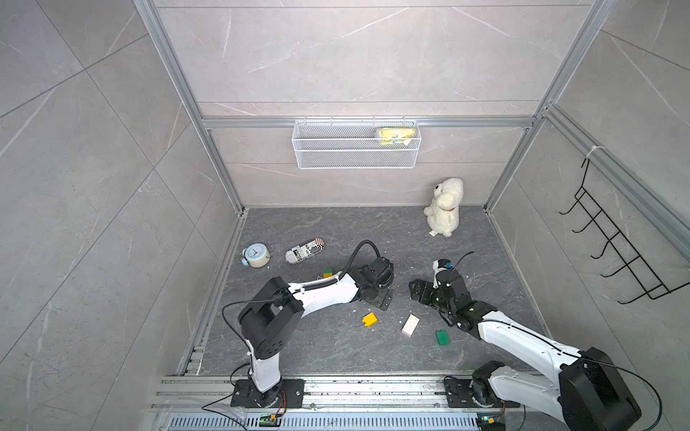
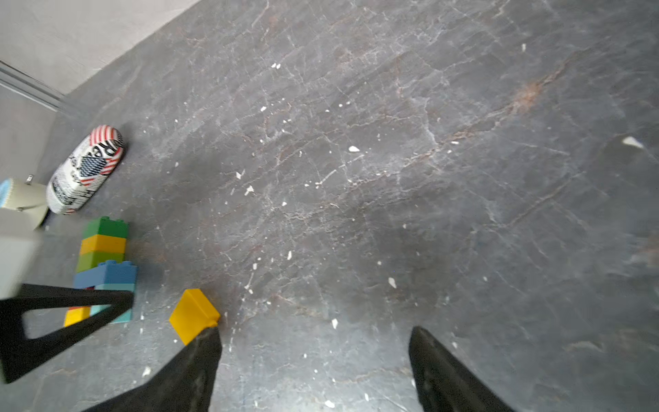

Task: Assemble the letter h with lego
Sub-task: Adjust the lego brick at the center of the board.

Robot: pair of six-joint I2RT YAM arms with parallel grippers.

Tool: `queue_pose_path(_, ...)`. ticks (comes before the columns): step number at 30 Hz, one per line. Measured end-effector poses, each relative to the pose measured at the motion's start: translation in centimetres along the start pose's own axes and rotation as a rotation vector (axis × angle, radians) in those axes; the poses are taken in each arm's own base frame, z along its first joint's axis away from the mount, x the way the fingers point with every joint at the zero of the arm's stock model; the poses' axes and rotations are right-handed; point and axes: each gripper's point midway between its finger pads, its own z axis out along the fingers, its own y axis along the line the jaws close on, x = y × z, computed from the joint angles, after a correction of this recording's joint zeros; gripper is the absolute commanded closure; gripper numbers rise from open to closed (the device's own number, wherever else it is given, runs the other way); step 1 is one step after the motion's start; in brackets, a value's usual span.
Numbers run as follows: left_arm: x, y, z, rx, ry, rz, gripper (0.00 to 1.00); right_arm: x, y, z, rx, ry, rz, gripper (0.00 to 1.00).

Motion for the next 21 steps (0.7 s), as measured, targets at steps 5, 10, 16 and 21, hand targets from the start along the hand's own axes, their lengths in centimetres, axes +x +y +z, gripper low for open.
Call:
queue_pose_path(5,0.8,1.1,1.8,-0.024,0.099,-0.014,0.07,-0.2,1.3,0.3,-0.064,0.003,0.04,0.18)
queue_pose_path(10,0.7,1.8,2.6,-0.014,0.134,-0.037,0.14,-0.1,1.7,0.3,-0.091,0.011,0.06,0.19)
queue_pose_path(16,1.1,1.9,2.8,0.011,0.174,-0.04,0.24,-0.1,1.7,0.3,-0.097,0.015,0.076,0.19)
queue_pose_path(21,0.7,1.4,3.1,0.028,0.182,-0.036,0.37,-0.1,1.6,0.4,-0.094,0.019,0.084,0.2)
